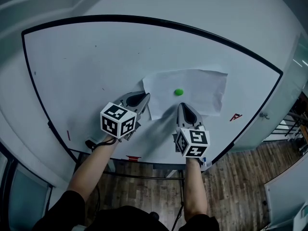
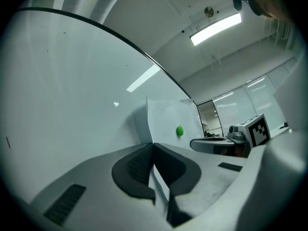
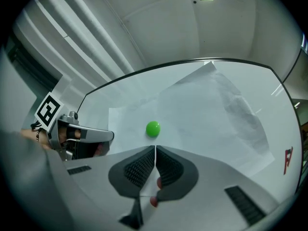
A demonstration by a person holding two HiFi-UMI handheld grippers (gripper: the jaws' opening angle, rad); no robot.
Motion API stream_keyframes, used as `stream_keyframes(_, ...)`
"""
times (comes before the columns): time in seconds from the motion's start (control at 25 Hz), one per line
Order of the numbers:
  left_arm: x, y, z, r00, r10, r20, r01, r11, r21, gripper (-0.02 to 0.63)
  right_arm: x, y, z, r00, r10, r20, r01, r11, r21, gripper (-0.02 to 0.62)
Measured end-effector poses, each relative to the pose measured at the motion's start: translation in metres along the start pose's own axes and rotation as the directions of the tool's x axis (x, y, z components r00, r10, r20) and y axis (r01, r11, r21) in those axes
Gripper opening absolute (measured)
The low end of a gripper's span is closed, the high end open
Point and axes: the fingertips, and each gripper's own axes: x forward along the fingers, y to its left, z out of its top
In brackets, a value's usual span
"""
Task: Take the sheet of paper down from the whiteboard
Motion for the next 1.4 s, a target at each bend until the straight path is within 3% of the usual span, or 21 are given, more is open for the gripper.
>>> stream_keyframes(0.24,0.0,-0.002,0.0,1.0,-0.02,0.006,0.02,1.0,-0.007,0.021,0.007,0.001,0.018,0.999,-0.036,0.033,0.037,0.999,-0.018,0.029)
stream_keyframes(0.36,0.0,-0.003,0.001,0.999,-0.033,0.008,0.033,0.999,0.002,0.021,0.014,0.004,0.025,0.998,-0.042,0.04,0.043,0.999,-0.027,0.111)
stream_keyframes(0.44,-0.001,-0.003,0.001,0.999,-0.041,0.007,0.041,0.999,0.004,0.021,0.017,0.005,0.032,0.997,-0.057,0.053,0.059,0.998,-0.034,0.127)
stream_keyframes(1.04,-0.004,-0.008,-0.004,0.997,-0.072,0.014,0.072,0.997,-0.014,0.021,0.03,0.01,0.044,0.979,-0.195,0.051,0.2,0.971,-0.13,0.133)
stream_keyframes(1.4,-0.006,-0.009,-0.012,0.998,-0.065,0.01,0.065,0.997,-0.041,0.021,0.028,0.008,0.034,0.981,-0.192,0.032,0.195,0.974,-0.117,0.133)
